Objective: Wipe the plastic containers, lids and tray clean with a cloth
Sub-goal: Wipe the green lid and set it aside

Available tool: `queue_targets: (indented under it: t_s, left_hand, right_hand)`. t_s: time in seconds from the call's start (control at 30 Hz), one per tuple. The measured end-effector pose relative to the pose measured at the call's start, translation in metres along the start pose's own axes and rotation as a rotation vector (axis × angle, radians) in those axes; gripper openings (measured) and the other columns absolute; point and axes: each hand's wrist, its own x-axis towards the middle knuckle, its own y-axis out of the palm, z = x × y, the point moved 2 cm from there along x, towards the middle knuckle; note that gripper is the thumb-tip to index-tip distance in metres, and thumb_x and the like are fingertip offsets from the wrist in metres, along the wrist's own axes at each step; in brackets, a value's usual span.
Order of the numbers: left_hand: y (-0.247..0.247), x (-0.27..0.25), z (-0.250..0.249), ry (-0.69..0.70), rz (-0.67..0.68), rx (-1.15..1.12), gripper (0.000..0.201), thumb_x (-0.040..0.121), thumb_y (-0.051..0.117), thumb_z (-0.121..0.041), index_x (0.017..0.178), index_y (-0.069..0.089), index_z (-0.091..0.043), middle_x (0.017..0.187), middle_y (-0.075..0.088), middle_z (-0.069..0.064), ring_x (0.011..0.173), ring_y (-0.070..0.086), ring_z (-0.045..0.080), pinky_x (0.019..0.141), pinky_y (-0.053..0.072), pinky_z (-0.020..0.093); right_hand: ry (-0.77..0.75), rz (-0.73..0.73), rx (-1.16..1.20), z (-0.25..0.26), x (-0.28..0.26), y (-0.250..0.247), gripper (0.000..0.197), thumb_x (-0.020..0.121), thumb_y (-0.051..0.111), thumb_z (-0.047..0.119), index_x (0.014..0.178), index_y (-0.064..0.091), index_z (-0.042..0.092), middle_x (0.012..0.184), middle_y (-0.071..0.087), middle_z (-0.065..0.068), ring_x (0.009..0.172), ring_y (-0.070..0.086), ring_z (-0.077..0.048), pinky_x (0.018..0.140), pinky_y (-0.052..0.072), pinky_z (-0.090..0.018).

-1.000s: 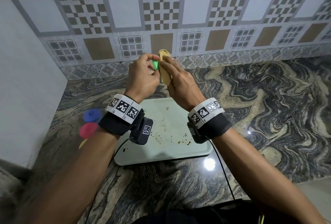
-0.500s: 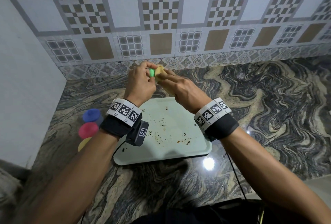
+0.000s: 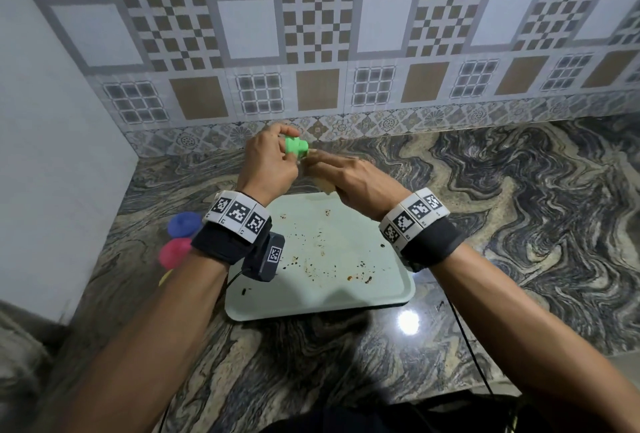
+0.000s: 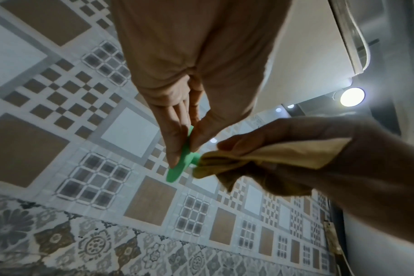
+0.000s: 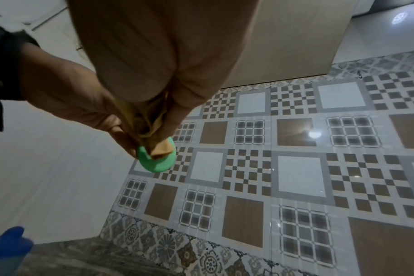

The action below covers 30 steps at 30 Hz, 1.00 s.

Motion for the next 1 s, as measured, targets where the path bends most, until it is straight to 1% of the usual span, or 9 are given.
queue_targets:
  t_s: [0.17,0.33,0.43,0.53,0.6,0.7,0.83,0.93,1.0]
  left_hand:
    - [0.001,-0.002,-0.003,0.014,0.032,-0.006,0.033,0.081,0.067,0.000,0.108,0.063,-0.019,0.091,0.068,0.000,0.081,0.069,0.017,0.073,0.060,0.037]
    - [-0.005,0.001,-0.008,0.021,-0.008,-0.039,0.033,0.079,0.064,0.005,0.104,0.065,-0.017,0.084,0.069,0.001,0.074,0.069,0.016,0.071,0.060,0.034]
    - [-0.007,-0.002,0.003,-0.019,0.007,-0.071,0.033,0.081,0.067,0.005,0.106,0.064,-0.016,0.087,0.068,0.000,0.080,0.070,0.017,0.075,0.060,0.035]
    - [-0.005,-0.005,0.005,-0.005,0.016,-0.090,0.032,0.082,0.068,0.001,0.108,0.063,-0.018,0.089,0.069,-0.002,0.080,0.071,0.014,0.070,0.057,0.023]
    - [-0.006,-0.005,0.001,0.013,0.021,-0.099,0.033,0.082,0.068,0.001,0.108,0.062,-0.019,0.090,0.070,-0.002,0.078,0.071,0.011,0.064,0.054,0.017]
    - [-0.010,0.000,-0.002,0.016,-0.007,-0.148,0.034,0.081,0.066,0.003,0.108,0.062,-0.018,0.095,0.071,0.001,0.079,0.071,0.011,0.068,0.059,0.024]
    - [-0.022,0.008,-0.007,0.010,-0.053,-0.187,0.035,0.082,0.069,0.001,0.113,0.062,-0.015,0.100,0.068,-0.003,0.082,0.068,0.008,0.063,0.052,0.007]
    - [-0.028,0.010,-0.002,-0.007,-0.034,-0.229,0.036,0.082,0.069,0.002,0.114,0.062,-0.012,0.101,0.068,0.000,0.083,0.068,0.010,0.063,0.053,0.008]
    - [-0.024,0.006,0.003,-0.056,0.006,-0.324,0.035,0.082,0.069,0.004,0.113,0.062,-0.011,0.104,0.070,0.005,0.087,0.070,0.014,0.065,0.057,0.015]
  right_hand:
    - [0.219,-0.177,-0.051,0.000,0.002,-0.009,0.040,0.086,0.062,-0.005,0.125,0.061,0.006,0.146,0.044,-0.019,0.103,0.066,-0.041,0.080,0.059,-0.048]
    - [0.009,-0.102,0.006,0.007,0.007,0.006,0.029,0.089,0.060,-0.007,0.117,0.065,0.003,0.143,0.051,-0.016,0.133,0.049,-0.032,0.094,0.054,-0.047]
    - [0.065,-0.210,0.042,-0.005,0.000,-0.014,0.027,0.086,0.060,0.002,0.112,0.068,0.006,0.141,0.052,-0.016,0.117,0.061,-0.038,0.088,0.057,-0.049]
    - [0.190,-0.311,0.055,-0.010,0.003,-0.024,0.031,0.083,0.064,-0.006,0.111,0.068,0.007,0.142,0.047,-0.021,0.115,0.059,-0.043,0.092,0.055,-0.050]
    - [0.127,-0.271,0.071,-0.003,0.008,-0.017,0.030,0.084,0.063,-0.007,0.110,0.067,0.006,0.140,0.050,-0.020,0.112,0.062,-0.040,0.089,0.056,-0.048]
    - [0.003,-0.210,0.113,0.007,0.008,-0.005,0.028,0.085,0.061,-0.010,0.109,0.067,0.003,0.138,0.054,-0.016,0.110,0.065,-0.036,0.089,0.057,-0.046]
    - [-0.061,-0.135,0.144,0.012,-0.001,0.009,0.033,0.087,0.050,-0.011,0.113,0.066,0.001,0.134,0.058,-0.015,0.107,0.066,-0.034,0.089,0.056,-0.041]
    - [0.152,-0.395,0.265,0.003,-0.009,0.006,0.039,0.085,0.054,-0.012,0.121,0.062,0.003,0.129,0.062,-0.014,0.101,0.069,-0.030,0.085,0.056,-0.025]
    - [0.323,-0.636,0.308,-0.006,-0.011,-0.002,0.052,0.083,0.056,-0.012,0.131,0.057,0.005,0.123,0.066,-0.013,0.100,0.069,-0.025,0.085,0.054,-0.019]
